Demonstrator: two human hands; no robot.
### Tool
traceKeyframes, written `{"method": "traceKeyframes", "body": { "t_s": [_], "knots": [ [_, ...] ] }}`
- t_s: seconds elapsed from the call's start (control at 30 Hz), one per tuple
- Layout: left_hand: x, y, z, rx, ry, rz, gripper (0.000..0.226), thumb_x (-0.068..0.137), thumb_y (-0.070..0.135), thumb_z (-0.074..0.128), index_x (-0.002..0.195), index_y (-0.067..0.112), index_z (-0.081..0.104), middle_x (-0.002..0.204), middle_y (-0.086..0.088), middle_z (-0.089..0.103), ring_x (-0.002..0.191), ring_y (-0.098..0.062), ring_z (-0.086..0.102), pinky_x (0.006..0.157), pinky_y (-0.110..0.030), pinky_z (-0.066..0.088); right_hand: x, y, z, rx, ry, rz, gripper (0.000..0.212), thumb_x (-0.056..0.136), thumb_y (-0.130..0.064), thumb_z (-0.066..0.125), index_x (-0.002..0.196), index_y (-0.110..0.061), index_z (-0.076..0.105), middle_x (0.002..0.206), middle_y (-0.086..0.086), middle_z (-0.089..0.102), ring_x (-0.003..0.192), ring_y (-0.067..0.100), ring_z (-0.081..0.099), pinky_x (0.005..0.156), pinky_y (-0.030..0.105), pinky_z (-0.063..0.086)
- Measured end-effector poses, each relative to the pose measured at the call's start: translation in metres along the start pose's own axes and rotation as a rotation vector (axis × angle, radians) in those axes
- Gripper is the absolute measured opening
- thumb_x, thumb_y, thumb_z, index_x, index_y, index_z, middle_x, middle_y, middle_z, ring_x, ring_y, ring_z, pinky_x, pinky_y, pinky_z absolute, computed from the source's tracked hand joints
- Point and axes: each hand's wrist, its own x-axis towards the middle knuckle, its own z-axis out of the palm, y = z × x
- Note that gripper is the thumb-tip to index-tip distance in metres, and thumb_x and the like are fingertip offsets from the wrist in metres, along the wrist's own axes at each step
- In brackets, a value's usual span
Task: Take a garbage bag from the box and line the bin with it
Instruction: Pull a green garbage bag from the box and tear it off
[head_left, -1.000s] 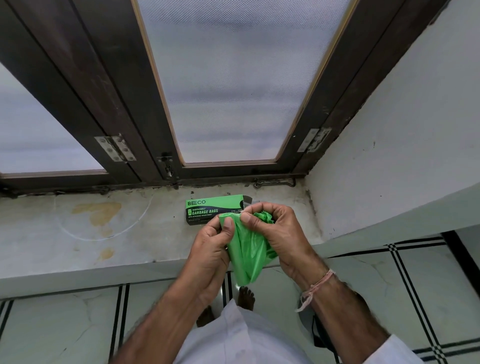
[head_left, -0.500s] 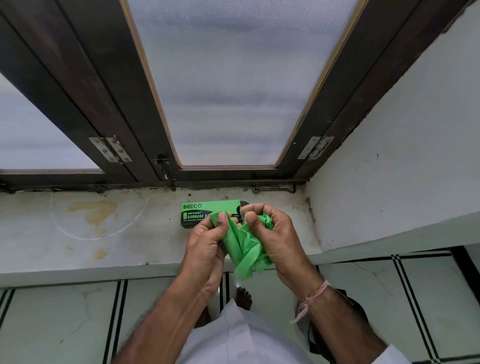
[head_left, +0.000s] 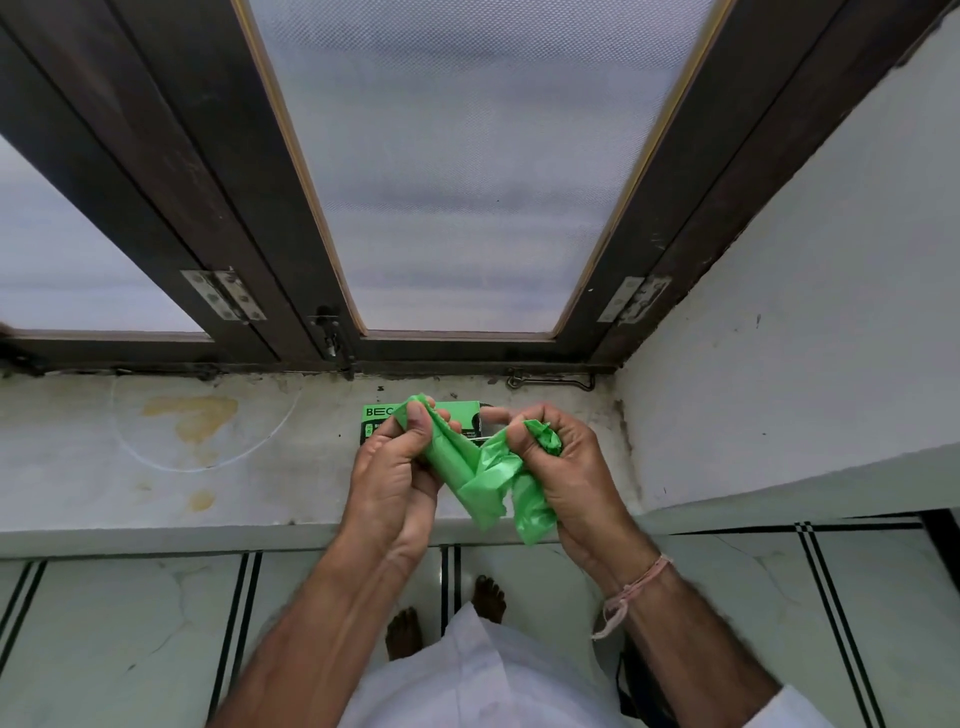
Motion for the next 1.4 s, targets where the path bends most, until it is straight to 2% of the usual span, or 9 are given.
{"method": "traceKeyframes", "body": {
  "t_s": [0.07, 0.2, 0.53, 0.67, 0.8, 0.93, 1.13, 1.27, 1.4],
  "knots": [
    [0.002, -0.001, 0.0, -0.029, -0.005, 0.002, 0.011, 0.088, 0.018, 0.062, 0.092, 0.008, 0.065, 0.075, -0.004, 0.066, 0.062, -0.01, 0.068, 0.064, -0.024, 0.061, -0.001, 0.001, 0.007, 0.134, -0.031, 0.067, 0.013, 0.091, -0.018, 0.064, 0.088, -0.006, 0.059, 0.102, 0.018, 0.079, 0.088, 0.028, 0.077, 0.075, 0.041, 0.064],
    [0.0, -0.005, 0.0, -0.043, -0.035, -0.003, 0.015, 0.081, 0.02, 0.065, 0.092, 0.009, 0.066, 0.073, -0.003, 0.066, 0.061, -0.011, 0.067, 0.065, -0.025, 0.062, 0.002, 0.003, 0.009, 0.146, 0.02, 0.101, 0.016, 0.102, -0.01, 0.056, 0.086, -0.009, 0.055, 0.073, 0.005, 0.072, 0.063, 0.014, 0.068, 0.064, 0.03, 0.06],
    [-0.004, -0.012, -0.004, 0.043, -0.119, 0.09, 0.015, 0.085, 0.018, 0.063, 0.093, 0.005, 0.064, 0.073, -0.005, 0.061, 0.059, -0.012, 0.06, 0.063, -0.025, 0.059, -0.009, 0.001, 0.024, 0.306, -0.029, 0.1, 0.026, 0.104, 0.006, 0.043, 0.082, -0.007, 0.046, 0.064, 0.005, 0.055, 0.061, 0.016, 0.065, 0.067, 0.028, 0.06],
    [-0.007, -0.013, -0.004, 0.092, -0.135, 0.139, 0.015, 0.086, 0.019, 0.063, 0.093, 0.005, 0.064, 0.075, -0.007, 0.061, 0.062, -0.014, 0.059, 0.064, -0.025, 0.059, -0.009, 0.006, 0.02, 0.242, -0.03, 0.052, 0.016, 0.101, -0.013, 0.052, 0.086, -0.009, 0.048, 0.07, 0.005, 0.055, 0.066, 0.017, 0.058, 0.072, 0.031, 0.058],
    [-0.01, -0.009, -0.004, 0.276, -0.211, 0.28, 0.016, 0.091, 0.023, 0.06, 0.095, 0.008, 0.065, 0.078, -0.006, 0.07, 0.073, -0.019, 0.067, 0.076, -0.035, 0.061, -0.015, 0.004, 0.007, -0.005, -0.116, 0.021, 0.031, 0.1, -0.037, 0.059, 0.101, -0.007, 0.056, 0.093, 0.016, 0.062, 0.088, 0.032, 0.064, 0.084, 0.046, 0.056],
    [-0.014, -0.007, -0.007, 0.433, -0.216, 0.362, 0.023, 0.093, 0.028, 0.06, 0.102, 0.008, 0.065, 0.088, -0.01, 0.074, 0.086, -0.027, 0.072, 0.085, -0.049, 0.061, -0.016, 0.001, 0.002, -0.266, -0.156, -0.056, 0.026, 0.087, -0.015, 0.081, 0.109, -0.01, 0.069, 0.116, 0.006, 0.076, 0.109, 0.02, 0.073, 0.089, 0.04, 0.062],
    [-0.013, -0.005, -0.008, 0.412, -0.208, 0.353, 0.017, 0.097, 0.027, 0.056, 0.097, 0.011, 0.061, 0.08, -0.008, 0.066, 0.071, -0.023, 0.069, 0.071, -0.039, 0.062, -0.013, 0.002, -0.003, -0.44, -0.029, -0.112, 0.008, 0.084, -0.013, 0.083, 0.086, -0.01, 0.076, 0.086, 0.003, 0.078, 0.086, 0.017, 0.075, 0.077, 0.035, 0.062],
    [-0.008, -0.004, -0.009, 0.262, -0.174, 0.263, 0.015, 0.103, 0.02, 0.052, 0.091, 0.015, 0.058, 0.077, -0.004, 0.058, 0.061, -0.018, 0.056, 0.062, -0.03, 0.055, -0.016, 0.005, 0.001, -0.291, 0.005, -0.091, 0.01, 0.087, -0.01, 0.079, 0.079, -0.014, 0.074, 0.075, -0.003, 0.071, 0.074, 0.013, 0.067, 0.069, 0.03, 0.055],
    [-0.004, -0.003, -0.011, 0.128, -0.176, 0.197, 0.01, 0.097, 0.022, 0.056, 0.091, 0.014, 0.056, 0.078, -0.005, 0.056, 0.06, -0.017, 0.053, 0.063, -0.029, 0.054, -0.021, 0.009, 0.009, -0.171, 0.062, -0.092, 0.011, 0.09, -0.012, 0.076, 0.08, -0.015, 0.073, 0.077, -0.003, 0.07, 0.077, 0.015, 0.066, 0.071, 0.036, 0.057]
  ]
}}
